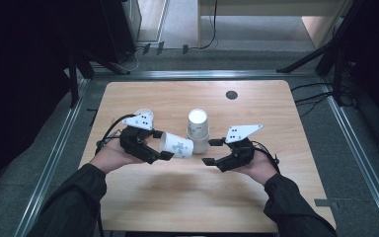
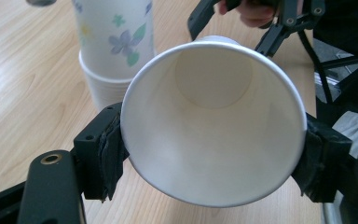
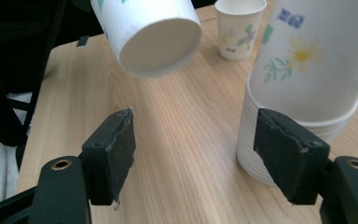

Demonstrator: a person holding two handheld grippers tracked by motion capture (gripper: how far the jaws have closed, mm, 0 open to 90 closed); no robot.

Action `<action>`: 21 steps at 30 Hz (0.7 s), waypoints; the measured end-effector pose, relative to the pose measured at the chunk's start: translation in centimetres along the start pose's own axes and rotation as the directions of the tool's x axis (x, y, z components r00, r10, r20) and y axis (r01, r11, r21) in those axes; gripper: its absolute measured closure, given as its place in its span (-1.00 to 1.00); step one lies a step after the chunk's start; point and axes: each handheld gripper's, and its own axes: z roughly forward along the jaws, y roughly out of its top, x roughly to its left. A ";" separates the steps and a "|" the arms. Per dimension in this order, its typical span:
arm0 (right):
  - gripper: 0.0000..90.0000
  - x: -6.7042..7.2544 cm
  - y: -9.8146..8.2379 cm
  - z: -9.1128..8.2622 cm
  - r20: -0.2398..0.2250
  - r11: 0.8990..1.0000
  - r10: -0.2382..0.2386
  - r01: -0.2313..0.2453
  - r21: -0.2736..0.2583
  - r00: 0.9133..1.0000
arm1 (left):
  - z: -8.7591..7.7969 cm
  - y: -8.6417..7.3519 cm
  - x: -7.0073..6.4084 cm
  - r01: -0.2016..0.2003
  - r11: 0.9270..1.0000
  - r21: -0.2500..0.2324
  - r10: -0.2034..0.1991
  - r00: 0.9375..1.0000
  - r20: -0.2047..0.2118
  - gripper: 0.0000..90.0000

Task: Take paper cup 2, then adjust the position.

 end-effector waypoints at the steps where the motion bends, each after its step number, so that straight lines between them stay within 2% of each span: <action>1: -0.33 -0.1 -0.1 -0.1 0.005 1.000 -0.002 0.002 0.004 1.000 | -0.1 -0.1 0.1 0.003 1.000 0.001 -0.003 1.000 -0.005 -0.49; 11: -0.33 -0.4 -0.8 -0.7 0.055 1.000 -0.012 0.011 0.022 0.998 | -0.8 -0.4 1.1 0.052 0.996 0.077 -0.047 0.997 -0.067 -0.49; 21: -0.33 -0.4 -1.4 -0.4 0.073 0.999 -0.021 0.017 0.051 0.997 | -2.4 -0.9 1.8 0.075 0.988 0.138 -0.058 0.991 -0.119 -0.49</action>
